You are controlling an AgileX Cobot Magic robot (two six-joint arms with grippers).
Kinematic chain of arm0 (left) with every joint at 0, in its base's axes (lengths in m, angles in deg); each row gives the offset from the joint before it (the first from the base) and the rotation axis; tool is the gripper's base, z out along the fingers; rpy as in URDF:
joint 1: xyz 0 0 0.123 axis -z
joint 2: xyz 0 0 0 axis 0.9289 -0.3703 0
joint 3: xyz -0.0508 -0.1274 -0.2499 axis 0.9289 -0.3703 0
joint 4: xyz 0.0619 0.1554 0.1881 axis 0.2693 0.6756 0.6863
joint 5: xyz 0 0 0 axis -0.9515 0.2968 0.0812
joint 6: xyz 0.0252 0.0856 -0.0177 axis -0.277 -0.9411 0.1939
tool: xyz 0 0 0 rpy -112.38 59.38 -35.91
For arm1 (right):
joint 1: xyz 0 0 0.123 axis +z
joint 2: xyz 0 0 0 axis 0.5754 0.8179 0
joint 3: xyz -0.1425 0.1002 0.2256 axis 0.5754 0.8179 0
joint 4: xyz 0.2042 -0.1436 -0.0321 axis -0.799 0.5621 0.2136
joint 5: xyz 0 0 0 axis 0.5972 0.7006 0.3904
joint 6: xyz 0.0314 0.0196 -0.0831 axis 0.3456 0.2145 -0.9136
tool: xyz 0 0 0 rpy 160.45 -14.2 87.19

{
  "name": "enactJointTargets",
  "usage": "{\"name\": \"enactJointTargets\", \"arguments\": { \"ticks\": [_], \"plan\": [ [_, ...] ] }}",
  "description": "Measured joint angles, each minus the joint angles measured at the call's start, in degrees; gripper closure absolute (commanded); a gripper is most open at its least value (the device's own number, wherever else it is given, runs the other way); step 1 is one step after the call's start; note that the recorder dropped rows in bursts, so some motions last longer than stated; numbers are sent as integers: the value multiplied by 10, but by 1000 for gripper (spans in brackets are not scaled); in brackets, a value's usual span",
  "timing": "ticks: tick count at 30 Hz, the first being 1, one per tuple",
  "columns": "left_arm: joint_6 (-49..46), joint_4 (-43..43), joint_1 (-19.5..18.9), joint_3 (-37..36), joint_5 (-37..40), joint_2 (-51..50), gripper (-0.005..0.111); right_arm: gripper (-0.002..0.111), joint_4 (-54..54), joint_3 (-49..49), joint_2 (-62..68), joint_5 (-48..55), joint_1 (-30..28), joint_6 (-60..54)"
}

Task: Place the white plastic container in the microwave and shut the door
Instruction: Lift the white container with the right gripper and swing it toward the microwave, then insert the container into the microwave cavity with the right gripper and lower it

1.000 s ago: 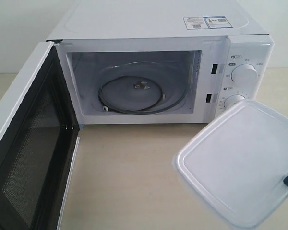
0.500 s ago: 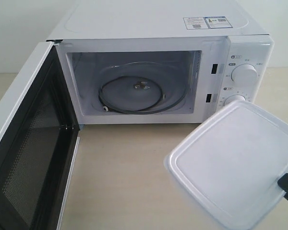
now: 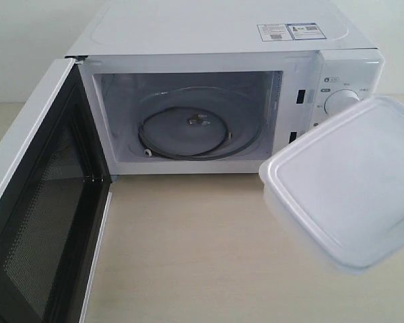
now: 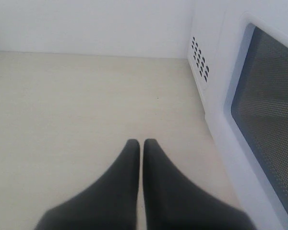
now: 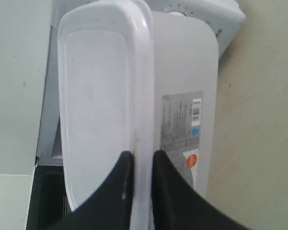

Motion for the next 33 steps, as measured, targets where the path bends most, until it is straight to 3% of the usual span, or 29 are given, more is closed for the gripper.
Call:
{"name": "enactJointTargets", "arguments": {
  "ticks": [8,9,23,27,33],
  "plan": [
    [0,0,0,0,0,0,102,108,312,0,0,-118,73,345],
    [0,0,0,0,0,0,102,108,564,1,68,-247,80,647],
    [0,0,0,0,0,0,102,108,642,1,301,-453,98,705],
    [0,0,0,0,0,0,102,108,582,0,381,-508,172,662],
    [0,0,0,0,0,0,102,108,361,-34,513,-584,340,529]
  ]
}}
